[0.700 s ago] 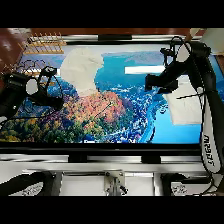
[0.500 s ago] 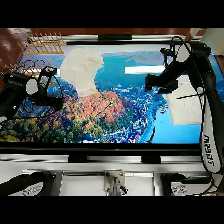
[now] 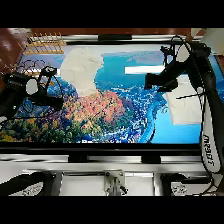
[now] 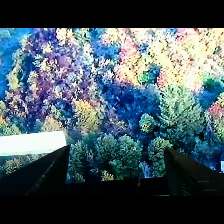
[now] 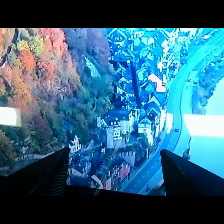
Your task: Fold the shirts.
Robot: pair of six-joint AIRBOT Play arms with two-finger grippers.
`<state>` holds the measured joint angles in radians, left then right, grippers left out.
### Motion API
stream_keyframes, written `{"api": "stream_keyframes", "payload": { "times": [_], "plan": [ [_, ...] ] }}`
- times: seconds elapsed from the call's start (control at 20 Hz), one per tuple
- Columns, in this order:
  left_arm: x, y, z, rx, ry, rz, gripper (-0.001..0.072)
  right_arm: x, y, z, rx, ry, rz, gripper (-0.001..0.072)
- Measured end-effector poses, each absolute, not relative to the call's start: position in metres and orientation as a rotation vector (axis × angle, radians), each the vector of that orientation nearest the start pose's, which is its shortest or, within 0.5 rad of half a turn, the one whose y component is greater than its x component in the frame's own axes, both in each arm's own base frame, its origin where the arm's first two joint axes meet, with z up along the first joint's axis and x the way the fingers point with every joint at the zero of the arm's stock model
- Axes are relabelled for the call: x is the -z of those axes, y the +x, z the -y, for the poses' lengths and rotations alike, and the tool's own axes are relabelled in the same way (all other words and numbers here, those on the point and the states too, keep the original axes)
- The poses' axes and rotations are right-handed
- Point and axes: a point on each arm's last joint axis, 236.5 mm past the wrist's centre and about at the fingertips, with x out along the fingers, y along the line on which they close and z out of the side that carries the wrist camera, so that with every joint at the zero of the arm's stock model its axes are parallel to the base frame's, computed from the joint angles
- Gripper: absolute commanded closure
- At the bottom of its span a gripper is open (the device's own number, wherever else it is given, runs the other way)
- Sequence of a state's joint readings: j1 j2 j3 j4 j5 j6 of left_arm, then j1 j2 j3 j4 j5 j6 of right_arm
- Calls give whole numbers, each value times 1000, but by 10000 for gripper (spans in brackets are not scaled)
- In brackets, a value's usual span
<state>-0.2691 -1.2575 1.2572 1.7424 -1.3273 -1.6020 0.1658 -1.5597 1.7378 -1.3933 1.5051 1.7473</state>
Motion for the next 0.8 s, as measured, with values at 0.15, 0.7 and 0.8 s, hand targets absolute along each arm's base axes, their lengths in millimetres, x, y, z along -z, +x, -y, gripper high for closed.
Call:
{"api": "stream_keyframes", "payload": {
  "times": [0.15, 0.7, 0.8],
  "plan": [
    [-43, 364, 60, 94, 295, -1293, -10, -77, 429, -114, -191, 135, -1348, 24],
    [-12, 362, 79, 126, 216, -1381, -10, -76, 427, -114, -254, 54, -1345, 24],
    [-3, 372, 84, 102, 167, -1370, -10, -78, 433, -115, -255, 56, -1321, 25]
  ]
}}
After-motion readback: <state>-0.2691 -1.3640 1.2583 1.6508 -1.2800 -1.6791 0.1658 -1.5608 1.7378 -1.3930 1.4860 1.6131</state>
